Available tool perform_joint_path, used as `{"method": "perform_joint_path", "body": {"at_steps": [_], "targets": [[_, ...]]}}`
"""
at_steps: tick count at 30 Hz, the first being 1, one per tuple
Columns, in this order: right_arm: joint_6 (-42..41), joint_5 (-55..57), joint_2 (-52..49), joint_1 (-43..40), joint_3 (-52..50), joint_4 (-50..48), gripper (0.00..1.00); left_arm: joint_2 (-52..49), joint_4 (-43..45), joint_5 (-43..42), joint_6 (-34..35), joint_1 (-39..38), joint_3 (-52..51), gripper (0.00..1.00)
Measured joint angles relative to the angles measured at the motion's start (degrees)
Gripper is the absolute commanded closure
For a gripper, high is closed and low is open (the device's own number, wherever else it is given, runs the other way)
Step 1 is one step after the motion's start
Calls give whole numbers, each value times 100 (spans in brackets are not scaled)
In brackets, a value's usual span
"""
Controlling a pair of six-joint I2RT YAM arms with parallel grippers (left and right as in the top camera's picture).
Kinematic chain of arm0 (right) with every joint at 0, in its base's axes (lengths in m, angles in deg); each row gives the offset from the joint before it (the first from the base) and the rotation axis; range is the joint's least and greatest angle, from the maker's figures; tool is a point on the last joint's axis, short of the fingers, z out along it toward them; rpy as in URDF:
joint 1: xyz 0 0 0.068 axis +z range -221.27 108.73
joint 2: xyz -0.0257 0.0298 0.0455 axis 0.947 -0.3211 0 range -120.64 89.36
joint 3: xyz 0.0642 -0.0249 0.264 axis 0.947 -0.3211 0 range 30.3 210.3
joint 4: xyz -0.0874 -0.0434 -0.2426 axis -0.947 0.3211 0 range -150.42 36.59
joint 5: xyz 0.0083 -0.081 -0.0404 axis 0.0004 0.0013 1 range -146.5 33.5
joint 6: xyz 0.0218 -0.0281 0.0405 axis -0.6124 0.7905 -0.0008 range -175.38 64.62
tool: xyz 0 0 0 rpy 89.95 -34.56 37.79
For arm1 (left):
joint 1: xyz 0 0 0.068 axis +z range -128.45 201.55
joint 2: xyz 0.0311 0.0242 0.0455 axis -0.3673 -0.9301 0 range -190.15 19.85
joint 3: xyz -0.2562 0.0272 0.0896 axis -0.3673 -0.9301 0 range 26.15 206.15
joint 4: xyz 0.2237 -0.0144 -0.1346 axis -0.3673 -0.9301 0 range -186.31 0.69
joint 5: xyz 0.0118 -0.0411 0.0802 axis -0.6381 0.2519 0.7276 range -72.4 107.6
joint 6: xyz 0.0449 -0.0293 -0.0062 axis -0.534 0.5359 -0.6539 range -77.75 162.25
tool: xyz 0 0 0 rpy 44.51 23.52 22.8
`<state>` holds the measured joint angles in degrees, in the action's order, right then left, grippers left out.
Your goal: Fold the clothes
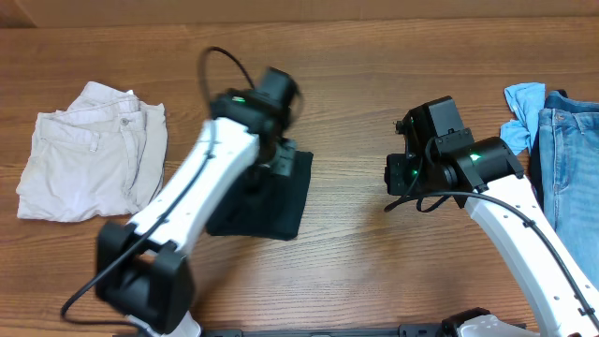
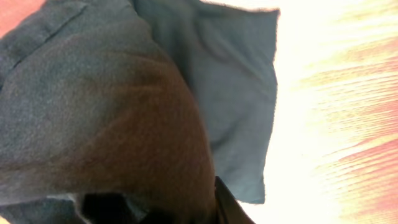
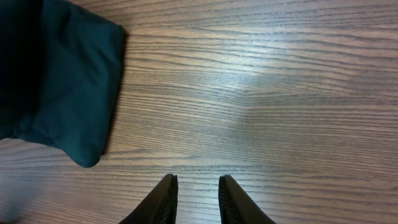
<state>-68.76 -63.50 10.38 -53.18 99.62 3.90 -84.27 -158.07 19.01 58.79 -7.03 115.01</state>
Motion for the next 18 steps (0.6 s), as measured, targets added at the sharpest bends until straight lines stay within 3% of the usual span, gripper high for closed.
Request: {"method": "perform_joint_path", "body": {"at_steps": [6, 10, 14, 16, 17, 18], "targets": [[0, -2, 0, 0, 0, 39, 74, -455, 81, 101, 721, -702, 48, 50], [2, -2, 0, 0, 0, 39, 74, -468, -479, 81, 852, -697, 1069, 37], [0, -2, 0, -2, 0, 76, 72, -439, -1770, 433, 820, -481, 2376, 33], [0, 0, 0, 0, 0, 92, 71, -413, -2184, 710, 841, -175, 2527, 31], [7, 0, 0, -2, 0, 96, 71, -413, -2389, 826, 848, 50, 2540, 33], [7, 0, 0, 0, 0, 101, 71, -413, -2490, 901, 852, 363, 2531, 40]]}}
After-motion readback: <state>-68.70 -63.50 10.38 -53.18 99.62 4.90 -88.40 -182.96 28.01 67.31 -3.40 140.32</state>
